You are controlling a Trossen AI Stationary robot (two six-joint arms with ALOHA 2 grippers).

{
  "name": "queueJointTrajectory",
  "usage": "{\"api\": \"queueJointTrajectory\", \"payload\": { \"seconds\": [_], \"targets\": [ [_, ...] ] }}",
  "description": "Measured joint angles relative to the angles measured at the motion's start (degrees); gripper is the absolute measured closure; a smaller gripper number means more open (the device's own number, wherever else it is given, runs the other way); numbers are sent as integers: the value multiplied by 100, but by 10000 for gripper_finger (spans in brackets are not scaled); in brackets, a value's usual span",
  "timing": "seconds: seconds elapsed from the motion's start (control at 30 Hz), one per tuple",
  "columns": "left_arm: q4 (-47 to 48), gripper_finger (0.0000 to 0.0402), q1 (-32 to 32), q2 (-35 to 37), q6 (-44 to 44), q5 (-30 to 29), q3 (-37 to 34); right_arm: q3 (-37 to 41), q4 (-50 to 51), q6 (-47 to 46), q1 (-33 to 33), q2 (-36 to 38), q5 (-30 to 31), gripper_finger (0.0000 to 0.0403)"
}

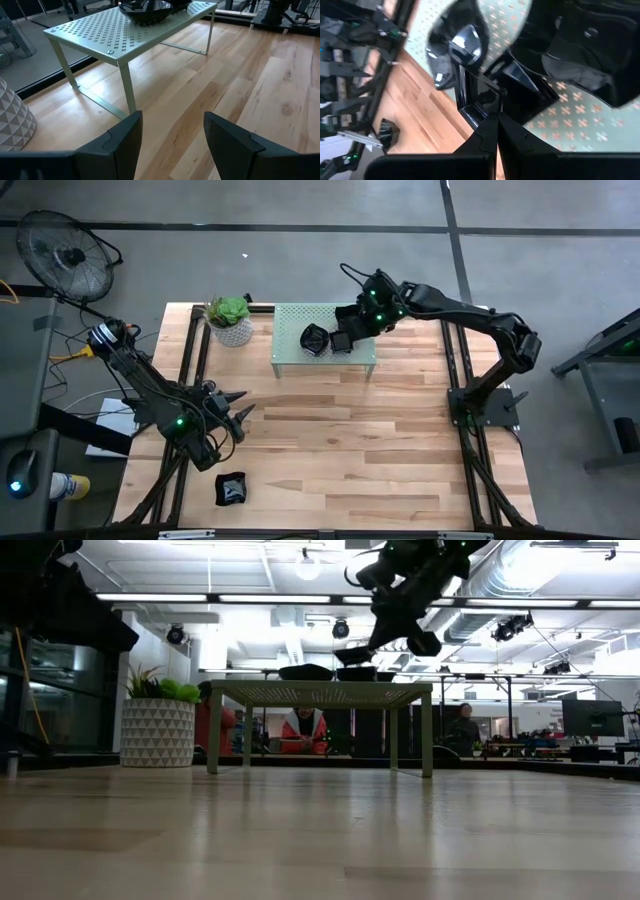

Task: Pick & Place Mini shaped plates
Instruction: Stack the square plate on top of the square plate on the shelf

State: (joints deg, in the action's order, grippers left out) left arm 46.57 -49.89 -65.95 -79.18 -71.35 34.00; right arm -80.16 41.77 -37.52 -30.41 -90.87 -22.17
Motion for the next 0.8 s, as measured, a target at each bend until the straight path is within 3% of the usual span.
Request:
{"api": "queueJointTrajectory", "payload": {
  "seconds": [0.8],
  "targets": [
    [2,195,-2,0,0,-2,0,0,-23,-302,266,7,936,403]
  ]
}}
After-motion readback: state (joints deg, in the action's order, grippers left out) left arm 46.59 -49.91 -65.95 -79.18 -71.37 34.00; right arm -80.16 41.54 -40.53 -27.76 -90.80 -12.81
